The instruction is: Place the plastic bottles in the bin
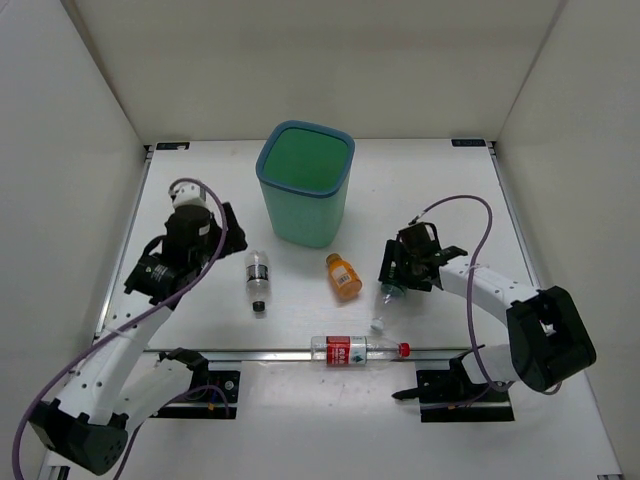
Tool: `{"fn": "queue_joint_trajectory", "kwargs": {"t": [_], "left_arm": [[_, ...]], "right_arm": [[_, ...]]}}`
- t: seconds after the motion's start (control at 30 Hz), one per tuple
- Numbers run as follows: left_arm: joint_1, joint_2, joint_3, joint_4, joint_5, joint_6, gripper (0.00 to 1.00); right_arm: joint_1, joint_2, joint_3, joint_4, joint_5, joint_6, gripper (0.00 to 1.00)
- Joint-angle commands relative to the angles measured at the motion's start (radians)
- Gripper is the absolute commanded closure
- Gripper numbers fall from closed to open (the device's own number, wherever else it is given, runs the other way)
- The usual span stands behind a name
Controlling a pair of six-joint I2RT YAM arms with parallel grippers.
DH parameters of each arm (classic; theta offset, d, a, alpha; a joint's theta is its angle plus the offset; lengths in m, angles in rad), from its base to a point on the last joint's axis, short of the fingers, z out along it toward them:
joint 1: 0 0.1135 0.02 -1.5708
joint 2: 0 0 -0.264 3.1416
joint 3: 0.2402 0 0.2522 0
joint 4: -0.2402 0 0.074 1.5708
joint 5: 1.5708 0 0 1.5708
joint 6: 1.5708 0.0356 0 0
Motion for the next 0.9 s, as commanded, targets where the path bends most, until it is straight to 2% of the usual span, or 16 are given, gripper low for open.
{"fn": "queue_joint_trajectory", "kwargs": {"t": [0.0, 0.07, 0.23, 0.33, 0.47, 0.53, 0.63, 0.7, 0.8, 0.87], "left_arm": [[0.016, -0.069, -0.120, -0.100, 0.025, -0.053, 0.02], [0.025, -0.095, -0.160, -0.115, 0.046, -0.054, 0.01], [0.025, -0.112, -0.220, -0.086, 0.089, -0.063, 0.01], [0.024, -0.080, -0.267, -0.049, 0.124, -0.059, 0.01], [0.013, -0.017, -0.284, -0.005, 0.138, -0.051, 0.02], [0.015, 0.021, -0.288, 0.018, 0.146, -0.047, 0.01], [0.016, 0.073, -0.294, 0.086, 0.161, -0.036, 0.01], [0.012, 0.109, -0.286, 0.110, 0.151, -0.030, 0.01], [0.013, 0.167, -0.269, 0.135, 0.149, -0.028, 0.01], [0.015, 0.193, -0.272, 0.153, 0.149, -0.028, 0.01]], "right_arm": [[0.013, 0.009, 0.028, 0.096, 0.050, 0.009, 0.37], [0.005, -0.006, 0.071, 0.076, 0.081, -0.020, 0.55], [-0.087, -0.025, 0.296, -0.014, 0.061, -0.178, 0.69], [-0.095, -0.016, 0.491, -0.022, 0.084, -0.282, 0.68], [-0.017, 0.081, 0.842, 0.030, 0.133, -0.425, 0.68], [0.037, 0.195, 1.038, 0.093, 0.132, -0.501, 0.69], [0.126, 0.350, 1.221, 0.179, 0.126, -0.600, 0.67], [0.160, 0.433, 1.289, 0.246, 0.135, -0.697, 0.66], [0.201, 0.558, 1.383, 0.268, 0.133, -0.749, 0.63], [0.217, 0.596, 1.365, 0.277, 0.138, -0.749, 0.61]]}}
